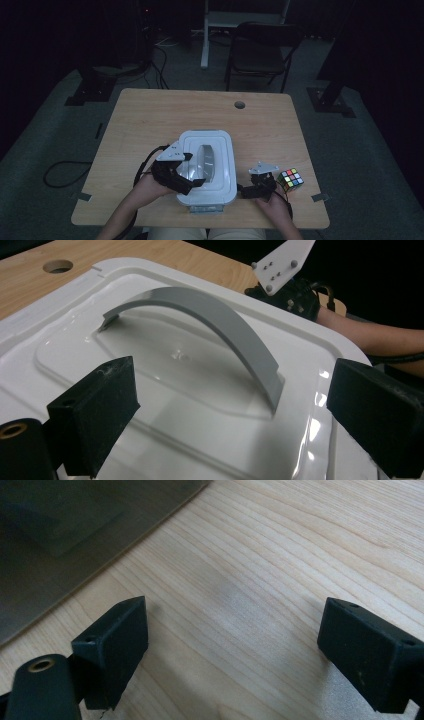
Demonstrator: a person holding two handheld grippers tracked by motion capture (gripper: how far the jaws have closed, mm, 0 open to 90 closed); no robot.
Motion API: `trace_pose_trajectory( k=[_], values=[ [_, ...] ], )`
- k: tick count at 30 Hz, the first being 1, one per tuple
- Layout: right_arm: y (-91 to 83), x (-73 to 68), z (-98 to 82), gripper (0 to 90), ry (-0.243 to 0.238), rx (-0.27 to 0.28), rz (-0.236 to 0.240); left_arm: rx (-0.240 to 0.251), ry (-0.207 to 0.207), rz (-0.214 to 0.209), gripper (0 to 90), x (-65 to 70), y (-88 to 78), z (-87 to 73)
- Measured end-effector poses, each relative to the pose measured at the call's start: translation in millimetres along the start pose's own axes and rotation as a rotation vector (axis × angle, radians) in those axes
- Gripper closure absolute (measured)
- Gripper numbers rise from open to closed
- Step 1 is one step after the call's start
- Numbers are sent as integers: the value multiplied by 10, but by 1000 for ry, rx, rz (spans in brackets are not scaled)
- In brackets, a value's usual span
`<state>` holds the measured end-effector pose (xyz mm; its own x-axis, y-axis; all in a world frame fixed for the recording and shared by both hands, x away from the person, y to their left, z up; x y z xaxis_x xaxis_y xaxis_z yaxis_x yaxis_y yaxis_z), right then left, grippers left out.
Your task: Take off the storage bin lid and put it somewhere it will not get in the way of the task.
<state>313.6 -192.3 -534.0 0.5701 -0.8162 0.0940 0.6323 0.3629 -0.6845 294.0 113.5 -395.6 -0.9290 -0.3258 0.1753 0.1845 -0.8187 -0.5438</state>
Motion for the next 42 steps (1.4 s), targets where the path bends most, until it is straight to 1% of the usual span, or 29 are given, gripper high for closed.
trace_pose_trajectory(
  k=[1, 2, 4, 5, 6, 7, 8, 11, 12, 13, 15, 17, 18, 19, 20, 21, 22, 24, 26, 27, 28, 30, 31, 32, 33, 34, 35, 38, 42],
  values=[
    [0, 0, 0, 124, 0, 0, 0, -3, 9, 3, 68, 4, 16, 13],
    [0, 0, 0, 124, 1, 0, 0, -11, 7, 2, 68, 3, 57, 44],
    [0, 0, 0, 124, 1, 0, 0, -15, 13, 7, 69, 3, 80, 60],
    [0, -1, 0, 124, 1, -1, 0, -35, 21, 8, 69, 5, 127, 95],
    [0, 0, 0, 124, 0, 0, -1, -35, 21, 8, 72, 5, 127, 95],
    [1, 0, 0, 124, 0, 1, -1, -40, 26, -4, 118, 8, 161, 122],
    [1, 0, 0, 124, 0, 1, -1, -40, 26, -4, 133, 8, 161, 122],
    [1, 0, 0, 124, 1, 0, -1, -44, 15, -3, 134, -14, 188, 149],
    [1, 0, 0, 124, 0, 0, -1, -46, 6, 6, 135, -26, 206, 161],
    [0, 0, 0, 124, 1, 0, 0, -52, 11, 8, 156, -25, 222, 166],
    [0, 0, 0, 124, 0, 0, 0, -59, 10, 15, 156, -23, 241, 172],
    [0, 0, 0, 124, 0, -1, 0, -84, 13, 23, 157, -19, 284, 194],
    [0, 0, 0, 124, 0, -1, 0, -89, 16, 32, 175, -19, 298, 205],
    [0, 0, 0, 124, 0, 0, -1, -86, 16, 30, 197, -21, 311, 216],
    [0, 0, 0, 124, 1, 0, 0, -91, 11, 15, 203, -17, 332, 236],
    [0, 0, 0, 124, 1, 0, 0, -91, 11, 15, 233, -17, 332, 236],
    [0, -1, 0, 124, 1, -1, 0, -90, 6, 24, 238, -11, 349, 252],
    [0, -1, 0, 124, 1, -1, 0, -92, 7, 25, 255, -11, 356, 256],
    [-1, -1, 0, 124, 1, -1, 0, -91, 6, 41, 261, -15, 370, 262],
    [-1, -1, 0, 124, 1, -1, 0, -98, 4, 36, 289, -16, 376, 263],
    [-1, -1, 0, 124, 1, -1, 0, -111, 13, 46, 292, -5, 397, 261],
    [-1, -1, 0, 124, 2, -1, 0, -120, 19, 42, 309, 1, 408, 259],
    [-1, -1, 0, 124, 1, -1, 0, -124, 20, 49, 316, 8, 412, 262],
    [-1, -1, 0, 124, 2, -1, 0, -133, 19, 53, 346, 6, 416, 262],
    [-1, -1, 0, 124, 1, -1, 0, -147, 28, 60, 367, 7, 429, 255],
    [0, -1, 0, 124, 1, -1, 0, -154, 26, 52, 370, 7, 438, 249],
    [0, -1, 0, 124, 1, 0, -1, -150, 25, 46, 383, 8, 434, 247],
    [-1, -1, 0, 124, 2, -1, 0, -146, 20, 41, 467, 38, 439, 245],
    [0, 0, 0, 124, 0, 0, -1, -137, 1, 43, 497, 48, 432, 236]
  ],
)
Point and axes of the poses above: each handheld gripper's, and its own axes: y roughly forward along the jaws, z roughly out of its top, x roughly to its right, the point moved 1 cm from there along y, roughly forward along the jaws, and after that the axes turned 8 degrees about -z, right-handed, at the moved point
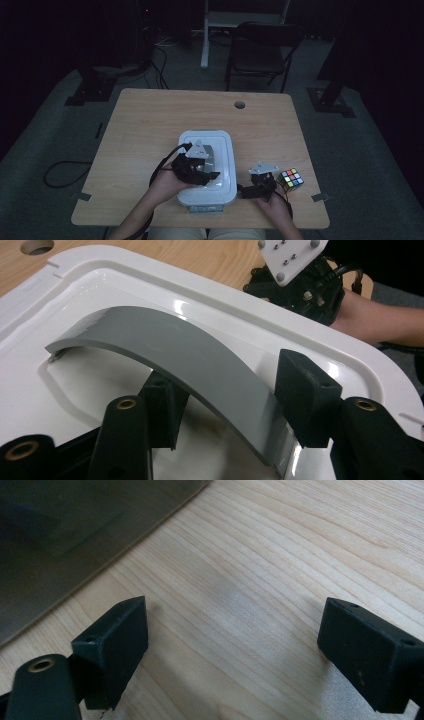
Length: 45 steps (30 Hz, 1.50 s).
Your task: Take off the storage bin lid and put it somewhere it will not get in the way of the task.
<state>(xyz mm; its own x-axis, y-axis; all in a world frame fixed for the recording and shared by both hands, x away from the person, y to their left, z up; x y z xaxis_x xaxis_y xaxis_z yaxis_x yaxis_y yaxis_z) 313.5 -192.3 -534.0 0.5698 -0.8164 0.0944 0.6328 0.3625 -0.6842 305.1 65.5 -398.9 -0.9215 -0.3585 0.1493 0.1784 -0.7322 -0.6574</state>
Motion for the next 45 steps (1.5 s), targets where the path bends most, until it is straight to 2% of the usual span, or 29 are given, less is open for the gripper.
trace_pose_trajectory(
  k=[2, 4, 7, 13, 17, 20, 22, 23, 26, 28, 31, 40, 45],
  values=[
    [0, 0, 0, 124, 0, 0, 0, 5, -18, -7, 517, -3, -5, 0],
    [0, 0, 0, 124, 0, 0, 0, 16, -50, -48, 567, -31, -15, -2],
    [0, 0, 0, 124, 0, 0, 0, 25, -68, -111, 630, -66, -26, -3],
    [0, 1, 0, 125, -1, 1, -1, 77, -100, -189, 696, -95, -93, -24],
    [0, 1, 0, 125, -1, 2, 0, 95, -69, -193, 736, -9, -179, 10],
    [-2, -1, -2, 127, 1, 1, -2, 107, -28, -184, 758, 92, -252, 41],
    [-3, -1, -3, 127, 1, 2, -2, 116, -6, -192, 758, 151, -301, 65],
    [-3, -1, -2, 127, 2, 2, -3, 120, 13, -188, 758, 193, -339, 84],
    [-3, -1, -2, 127, 1, 1, -3, 137, 34, -177, 759, 253, -403, 107],
    [-2, -2, -3, 127, 2, 2, -3, 145, 52, -155, 758, 291, -462, 118],
    [-3, -1, -3, 127, 1, 0, -3, 155, 59, -136, 770, 302, -549, 118],
    [-4, -1, -3, 127, 1, 0, -2, 186, 25, -82, 817, 201, -808, 50],
    [-4, -1, -3, 127, 2, 0, -2, 198, 15, -75, 851, 168, -919, -2]
  ],
)
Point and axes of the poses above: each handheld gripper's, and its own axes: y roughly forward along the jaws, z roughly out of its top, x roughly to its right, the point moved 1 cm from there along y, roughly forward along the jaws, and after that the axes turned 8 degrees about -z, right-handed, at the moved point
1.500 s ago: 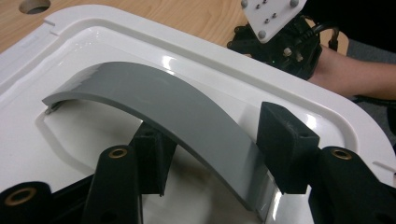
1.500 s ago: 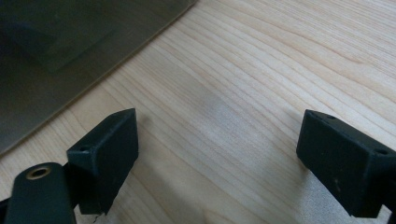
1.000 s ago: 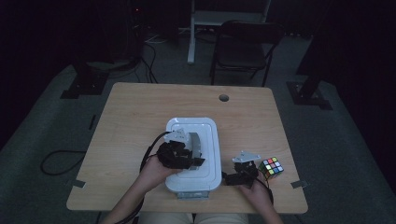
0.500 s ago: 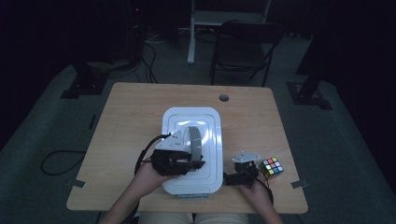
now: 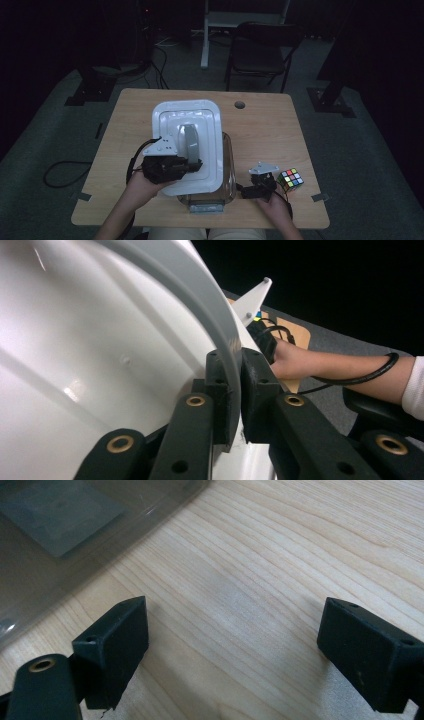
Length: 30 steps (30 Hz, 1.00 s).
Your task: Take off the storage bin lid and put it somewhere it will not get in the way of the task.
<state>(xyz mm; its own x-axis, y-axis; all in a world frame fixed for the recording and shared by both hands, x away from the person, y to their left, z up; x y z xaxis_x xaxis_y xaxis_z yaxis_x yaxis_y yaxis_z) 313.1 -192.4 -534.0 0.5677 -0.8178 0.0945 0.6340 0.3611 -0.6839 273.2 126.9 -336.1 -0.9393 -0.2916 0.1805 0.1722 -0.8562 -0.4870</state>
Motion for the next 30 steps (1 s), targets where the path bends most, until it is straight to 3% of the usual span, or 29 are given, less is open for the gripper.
trace_pose_trajectory(
  k=[3, 12, 21, 23, 24, 26, 30],
  values=[
    [0, 0, 0, 127, 0, 0, -1, 1, -5, 15, 854, -19, -56, -22],
    [1, 0, 0, 127, 0, 1, 0, 18, -60, 64, 855, -154, -475, -186],
    [1, 0, 0, 127, 0, 1, 0, 57, -86, 60, 855, -287, -850, -427],
    [1, 0, 0, 127, 1, 1, 0, 79, -61, 58, 854, -307, -935, -507],
    [1, 0, 0, 127, 0, 2, 0, 104, -30, 31, 853, -312, -979, -557],
    [1, 0, 0, 127, 0, 2, -1, 126, -20, 4, 853, -343, -1042, -644],
    [2, 1, 0, 127, 0, 2, -1, 77, -33, 48, 853, -426, -1026, -786]
  ],
)
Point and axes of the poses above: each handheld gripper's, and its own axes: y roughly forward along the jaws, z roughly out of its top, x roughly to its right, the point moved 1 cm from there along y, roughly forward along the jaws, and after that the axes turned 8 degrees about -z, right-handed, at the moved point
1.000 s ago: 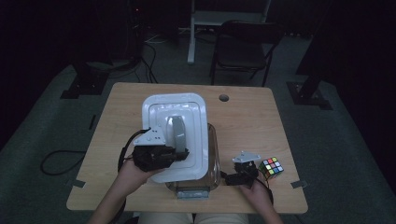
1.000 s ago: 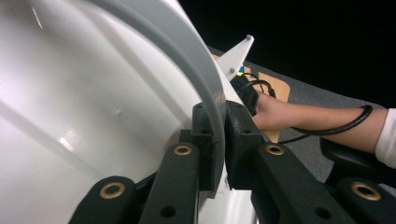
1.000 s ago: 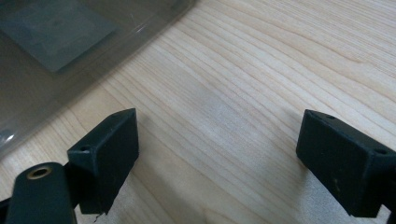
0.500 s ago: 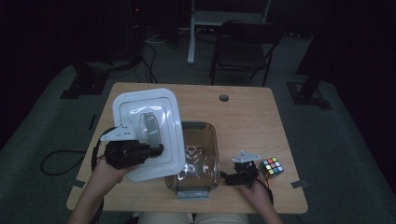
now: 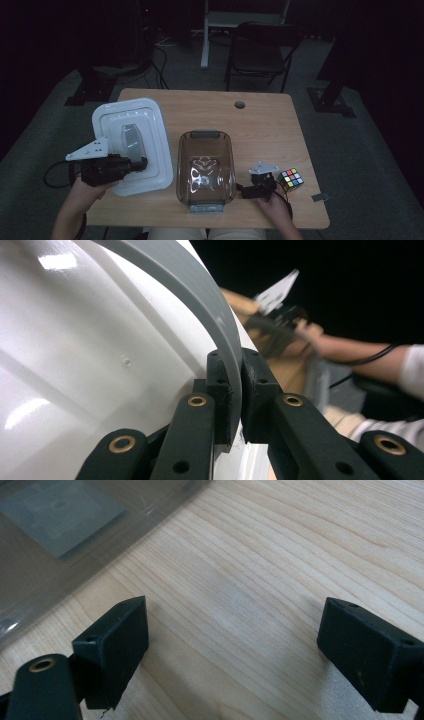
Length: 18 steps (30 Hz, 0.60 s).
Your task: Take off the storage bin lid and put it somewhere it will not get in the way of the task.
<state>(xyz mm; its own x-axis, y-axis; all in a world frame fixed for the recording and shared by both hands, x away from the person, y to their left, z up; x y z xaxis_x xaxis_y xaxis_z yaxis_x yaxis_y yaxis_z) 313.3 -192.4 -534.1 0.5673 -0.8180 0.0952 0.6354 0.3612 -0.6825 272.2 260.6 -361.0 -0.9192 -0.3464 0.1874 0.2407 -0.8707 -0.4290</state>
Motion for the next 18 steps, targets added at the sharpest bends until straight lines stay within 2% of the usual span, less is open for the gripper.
trace_pose_trajectory(
  k=[7, 12, 18],
  values=[
    [-1, 0, 0, 127, 0, -1, 0, -43, -39, -2, 853, -148, 121, -215],
    [-1, 0, 0, 127, 1, -1, 0, -65, -52, -29, 852, -256, 264, -372],
    [-1, 0, 0, 127, 0, -1, 0, -90, -102, -64, 852, -420, 454, -571]
  ],
)
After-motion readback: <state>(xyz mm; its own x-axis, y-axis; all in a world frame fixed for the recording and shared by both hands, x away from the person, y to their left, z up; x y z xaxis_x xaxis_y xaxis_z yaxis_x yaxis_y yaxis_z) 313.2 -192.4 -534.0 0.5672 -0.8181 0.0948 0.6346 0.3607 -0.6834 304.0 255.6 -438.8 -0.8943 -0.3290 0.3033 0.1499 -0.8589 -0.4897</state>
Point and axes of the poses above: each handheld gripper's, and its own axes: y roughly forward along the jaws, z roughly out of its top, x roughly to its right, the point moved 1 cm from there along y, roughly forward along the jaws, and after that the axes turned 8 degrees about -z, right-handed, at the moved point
